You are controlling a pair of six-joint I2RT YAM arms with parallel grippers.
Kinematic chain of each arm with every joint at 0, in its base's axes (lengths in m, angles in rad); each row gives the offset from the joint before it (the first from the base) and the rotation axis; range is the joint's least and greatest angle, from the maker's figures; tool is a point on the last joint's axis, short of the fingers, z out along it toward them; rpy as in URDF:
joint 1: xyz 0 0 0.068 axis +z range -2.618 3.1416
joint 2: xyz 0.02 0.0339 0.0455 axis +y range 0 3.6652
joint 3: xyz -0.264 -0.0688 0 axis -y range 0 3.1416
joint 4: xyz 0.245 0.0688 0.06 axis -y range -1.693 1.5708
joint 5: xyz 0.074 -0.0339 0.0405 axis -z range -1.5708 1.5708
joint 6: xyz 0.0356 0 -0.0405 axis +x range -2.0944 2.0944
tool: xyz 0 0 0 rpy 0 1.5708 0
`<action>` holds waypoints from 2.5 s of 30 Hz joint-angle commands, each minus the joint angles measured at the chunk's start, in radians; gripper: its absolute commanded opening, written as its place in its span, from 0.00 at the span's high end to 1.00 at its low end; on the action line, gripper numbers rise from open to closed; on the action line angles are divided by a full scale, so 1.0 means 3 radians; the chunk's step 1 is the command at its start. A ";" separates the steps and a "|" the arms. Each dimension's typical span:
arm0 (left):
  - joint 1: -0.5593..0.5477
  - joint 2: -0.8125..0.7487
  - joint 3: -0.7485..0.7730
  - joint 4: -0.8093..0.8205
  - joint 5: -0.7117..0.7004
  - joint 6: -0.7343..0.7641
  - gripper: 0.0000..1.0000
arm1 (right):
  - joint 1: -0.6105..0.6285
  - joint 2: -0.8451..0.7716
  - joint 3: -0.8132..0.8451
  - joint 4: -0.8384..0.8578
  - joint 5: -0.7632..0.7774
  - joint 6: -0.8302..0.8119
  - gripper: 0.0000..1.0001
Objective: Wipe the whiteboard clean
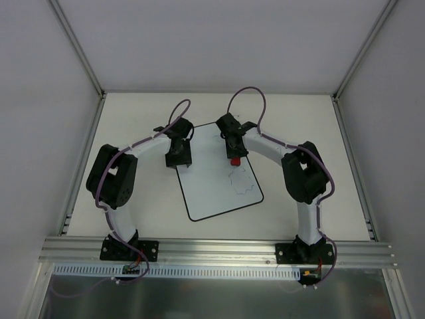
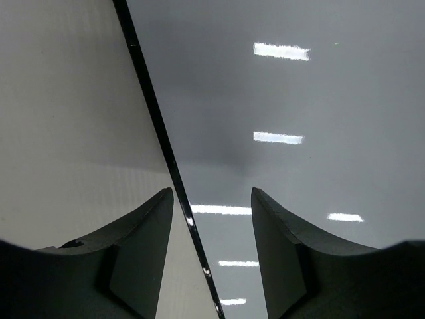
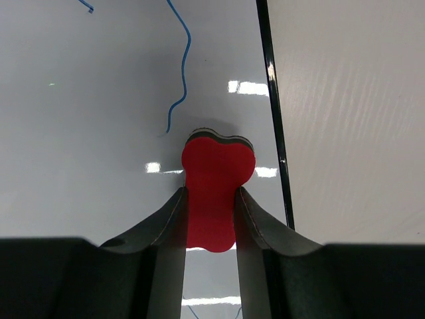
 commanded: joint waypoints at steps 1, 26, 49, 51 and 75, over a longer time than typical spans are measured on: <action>-0.0059 0.0129 0.0143 -0.0005 0.0086 0.0021 0.50 | -0.0065 -0.0090 0.0124 -0.0042 -0.0177 -0.0216 0.96; -0.0151 0.0380 0.0011 -0.0010 0.0311 -0.0046 0.59 | -0.0055 0.0988 0.1135 -0.0047 -0.0694 -0.0481 0.96; -0.0151 0.0319 -0.0066 -0.0015 0.0408 -0.0082 0.63 | -0.0592 0.0871 0.0992 -0.0133 -0.0433 -0.0364 0.98; -0.0151 0.0324 -0.0066 -0.0010 0.0414 -0.0082 0.63 | -0.0536 0.1075 0.1323 -0.0266 -0.0479 -0.0405 0.98; -0.0151 0.0237 -0.0122 -0.0010 0.0419 -0.0072 0.65 | -0.0228 0.1868 0.2629 -0.0691 -0.0955 -0.0344 0.95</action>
